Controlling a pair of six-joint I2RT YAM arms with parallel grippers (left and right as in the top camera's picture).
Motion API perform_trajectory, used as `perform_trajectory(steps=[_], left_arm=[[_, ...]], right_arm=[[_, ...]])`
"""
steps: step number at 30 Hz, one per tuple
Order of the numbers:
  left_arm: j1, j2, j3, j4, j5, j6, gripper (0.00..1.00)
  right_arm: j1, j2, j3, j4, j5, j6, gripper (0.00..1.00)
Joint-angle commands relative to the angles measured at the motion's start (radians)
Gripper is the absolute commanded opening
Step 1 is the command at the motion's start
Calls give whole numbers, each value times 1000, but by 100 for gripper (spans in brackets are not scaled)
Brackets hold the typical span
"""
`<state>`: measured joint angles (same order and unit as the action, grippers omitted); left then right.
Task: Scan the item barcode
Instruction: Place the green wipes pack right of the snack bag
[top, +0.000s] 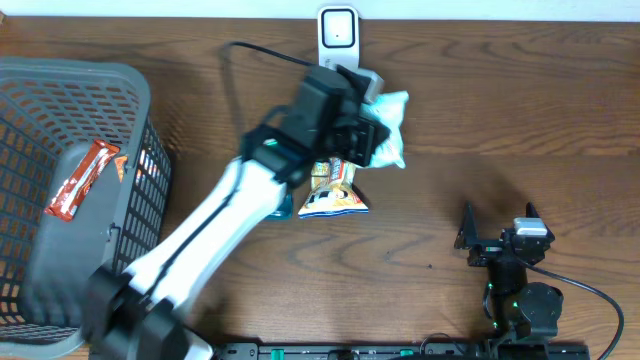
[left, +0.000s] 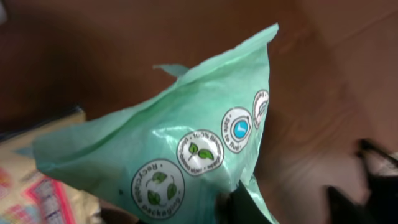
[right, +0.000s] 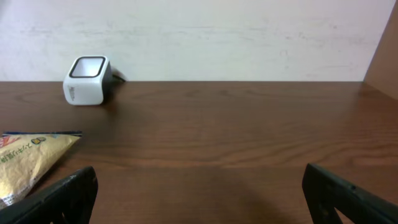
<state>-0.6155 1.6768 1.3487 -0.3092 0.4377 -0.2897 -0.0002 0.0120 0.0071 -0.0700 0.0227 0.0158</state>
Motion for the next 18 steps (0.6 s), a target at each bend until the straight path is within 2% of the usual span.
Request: perform_trajectory(steps=[1, 5, 9, 10, 11, 13, 14, 15, 18], left_arm=[[-34, 101, -5, 16, -12, -23, 8], [-67, 224, -5, 25, -12, -34, 8], [-82, 274, -5, 44, -8, -70, 8], [-82, 274, -5, 48, -8, -71, 15], [-82, 271, -3, 53, -8, -71, 30], [-79, 259, 11, 53, -8, -71, 37], [-79, 250, 18, 53, -8, -70, 43], [-79, 237, 26, 51, -8, -69, 54], [-73, 178, 57, 35, -8, -45, 68]], right_arm=[[8, -5, -2, -2, 8, 13, 99], [8, -5, -2, -2, 8, 13, 99], [8, -5, -2, -2, 8, 13, 99], [8, -5, -2, -2, 8, 13, 99], [8, -5, -2, -2, 8, 13, 99], [8, -5, -2, -2, 8, 13, 99], [8, -5, -2, -2, 9, 13, 99], [8, -5, -2, -2, 8, 13, 99], [8, -5, -2, -2, 8, 13, 99]])
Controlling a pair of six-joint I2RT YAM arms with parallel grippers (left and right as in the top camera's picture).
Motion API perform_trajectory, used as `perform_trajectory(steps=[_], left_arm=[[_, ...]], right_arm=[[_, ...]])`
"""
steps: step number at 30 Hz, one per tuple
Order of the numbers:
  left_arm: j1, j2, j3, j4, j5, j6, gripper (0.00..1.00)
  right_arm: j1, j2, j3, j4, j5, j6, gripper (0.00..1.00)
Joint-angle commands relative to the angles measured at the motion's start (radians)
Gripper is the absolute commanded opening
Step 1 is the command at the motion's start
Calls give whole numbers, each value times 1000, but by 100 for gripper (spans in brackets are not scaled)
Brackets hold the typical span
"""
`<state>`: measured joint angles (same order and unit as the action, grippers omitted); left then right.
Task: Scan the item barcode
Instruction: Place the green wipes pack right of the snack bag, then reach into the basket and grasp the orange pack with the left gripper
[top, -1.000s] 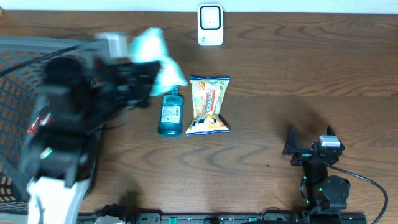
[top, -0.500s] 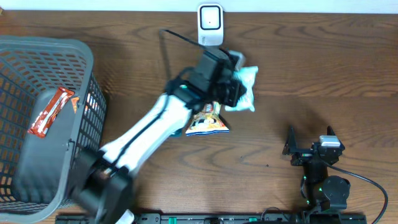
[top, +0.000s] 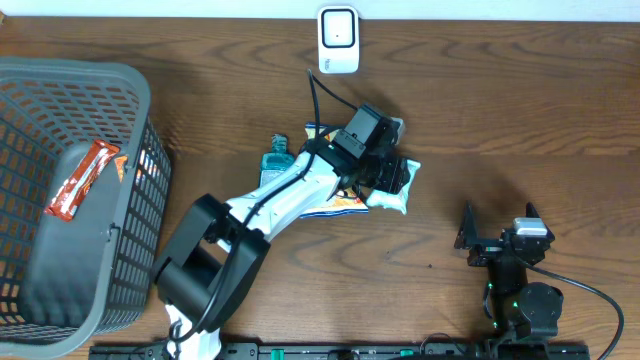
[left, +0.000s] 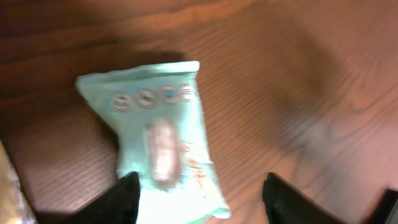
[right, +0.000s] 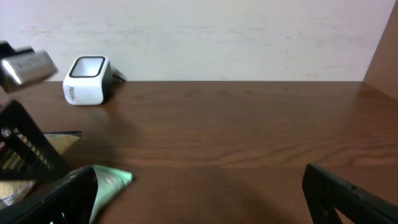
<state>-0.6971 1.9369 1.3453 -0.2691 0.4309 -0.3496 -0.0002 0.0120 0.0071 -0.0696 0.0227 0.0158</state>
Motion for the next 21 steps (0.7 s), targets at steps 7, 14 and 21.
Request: perform_trajectory(steps=[7, 14, 21], left_arm=[[105, -318, 175, -196, -185, 67, 71], [340, -572, 210, -386, -539, 127, 86], [725, -688, 210, -578, -574, 7, 87]], right_arm=[[8, -5, -2, -2, 9, 13, 99], [8, -5, -2, -2, 9, 13, 99], [8, -5, -2, -2, 8, 13, 99]])
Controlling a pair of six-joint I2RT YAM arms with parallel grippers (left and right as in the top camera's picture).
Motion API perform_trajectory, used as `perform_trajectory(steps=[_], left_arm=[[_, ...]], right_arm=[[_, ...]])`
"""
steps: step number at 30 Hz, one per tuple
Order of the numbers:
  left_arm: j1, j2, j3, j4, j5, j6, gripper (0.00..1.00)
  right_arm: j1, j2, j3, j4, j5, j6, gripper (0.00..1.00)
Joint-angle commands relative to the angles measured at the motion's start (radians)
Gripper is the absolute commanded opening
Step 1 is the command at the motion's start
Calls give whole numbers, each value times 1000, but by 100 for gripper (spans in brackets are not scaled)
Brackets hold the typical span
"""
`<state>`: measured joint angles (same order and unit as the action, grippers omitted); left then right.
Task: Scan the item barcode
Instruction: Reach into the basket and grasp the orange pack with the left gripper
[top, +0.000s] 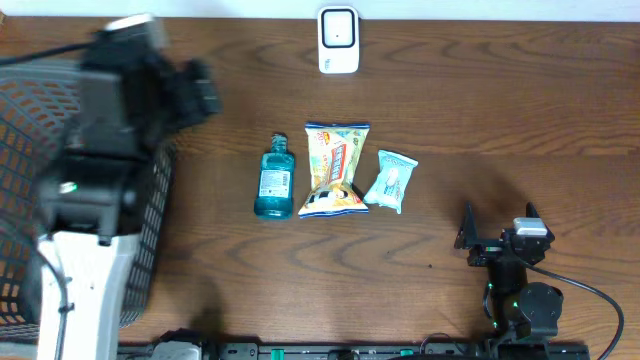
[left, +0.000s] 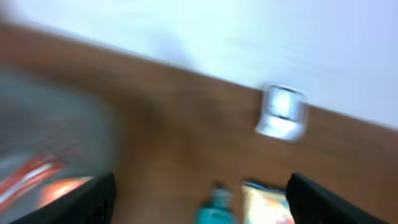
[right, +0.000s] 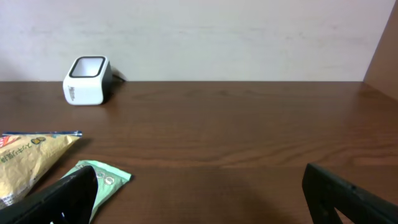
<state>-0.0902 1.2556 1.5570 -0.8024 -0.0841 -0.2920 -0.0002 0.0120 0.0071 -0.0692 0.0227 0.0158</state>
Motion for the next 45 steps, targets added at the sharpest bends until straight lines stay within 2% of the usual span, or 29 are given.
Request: perform_trajectory(steps=[1, 6, 13, 17, 37, 41, 45], left_arm=[[168, -6, -2, -76, -59, -59, 87], [387, 29, -45, -196, -9, -124, 87], [545, 121, -190, -148, 168, -98, 86], [545, 199, -236, -107, 182, -29, 86], [543, 616, -245, 69, 198, -10, 86], [543, 647, -245, 111, 209, 8, 80], [543, 657, -245, 128, 208, 11, 67]], right_arm=[[8, -5, -2, -2, 8, 13, 99], [8, -5, -2, -2, 8, 13, 99], [8, -5, -2, -3, 9, 13, 99], [8, -5, -2, -2, 8, 13, 99], [8, -5, -2, -3, 9, 13, 99], [8, -5, -2, -2, 8, 13, 99], [8, -5, -2, -2, 9, 13, 99]])
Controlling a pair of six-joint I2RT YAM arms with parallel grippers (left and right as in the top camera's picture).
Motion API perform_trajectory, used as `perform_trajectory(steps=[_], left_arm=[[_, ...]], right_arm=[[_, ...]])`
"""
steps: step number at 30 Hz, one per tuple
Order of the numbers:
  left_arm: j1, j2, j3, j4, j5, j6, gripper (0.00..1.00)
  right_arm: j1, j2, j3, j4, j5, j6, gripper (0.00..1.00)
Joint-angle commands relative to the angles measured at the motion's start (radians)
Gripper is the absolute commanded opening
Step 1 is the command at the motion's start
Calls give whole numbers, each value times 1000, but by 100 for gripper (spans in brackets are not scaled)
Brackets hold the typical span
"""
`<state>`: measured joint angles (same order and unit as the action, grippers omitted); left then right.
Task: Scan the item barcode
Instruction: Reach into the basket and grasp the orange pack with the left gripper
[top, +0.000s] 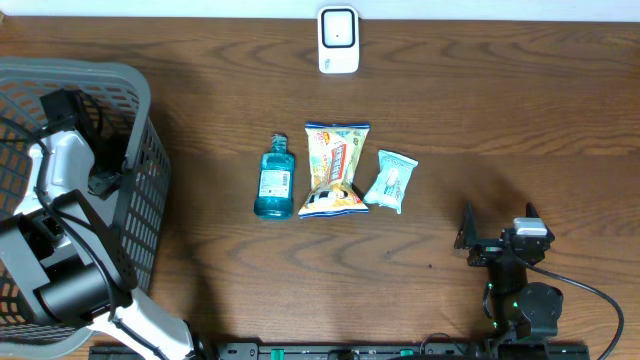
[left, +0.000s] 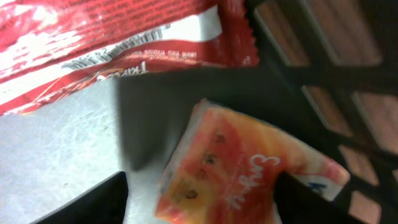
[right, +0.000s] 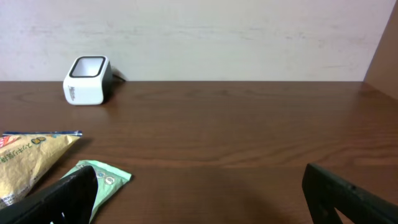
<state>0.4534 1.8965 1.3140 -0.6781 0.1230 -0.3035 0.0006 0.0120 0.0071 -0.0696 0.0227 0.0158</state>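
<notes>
The white scanner (top: 338, 40) stands at the table's far edge, also in the right wrist view (right: 88, 79). My left gripper (left: 202, 205) is down inside the grey basket (top: 140, 110), open, its fingers on either side of an orange packet (left: 249, 168). A red wrapper (left: 93, 31) lies just beyond it. In the overhead view the left gripper (top: 103, 183) and arm cover both. My right gripper (right: 199, 205) rests open and holds nothing at the front right (top: 500, 240).
A blue bottle (top: 272, 178), a yellow snack bag (top: 335, 170) and a green packet (top: 390, 180) lie in a row at mid-table. The basket's mesh wall (left: 323, 62) is close on the left gripper's right. A black cable trails from the scanner.
My left gripper was up over the basket's near corner, its view blurred. Now it is low inside the basket, open around the orange packet. The table items and right arm are unchanged.
My left gripper held the green packet up by the scanner. Then it stood open over that packet lying right of the snack bag. Then the arm was over the basket, and now the gripper is down in it at the orange packet.
</notes>
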Motion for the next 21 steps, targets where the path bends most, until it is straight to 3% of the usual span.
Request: perform_trajectory(steps=[1, 3, 8, 13, 21], left_arm=[[0, 17, -2, 3, 1, 23, 62], [0, 19, -2, 3, 1, 23, 51], [0, 18, -3, -10, 1, 27, 8], [16, -41, 6, -43, 1, 26, 8], [77, -353, 23, -61, 1, 25, 8]], right_arm=[[8, -5, -2, -2, 9, 13, 99], [8, -5, -2, -2, 8, 13, 99], [8, -5, -2, -2, 9, 13, 99], [8, -5, -2, -2, 9, 13, 99], [8, -5, -2, -2, 8, 13, 99]])
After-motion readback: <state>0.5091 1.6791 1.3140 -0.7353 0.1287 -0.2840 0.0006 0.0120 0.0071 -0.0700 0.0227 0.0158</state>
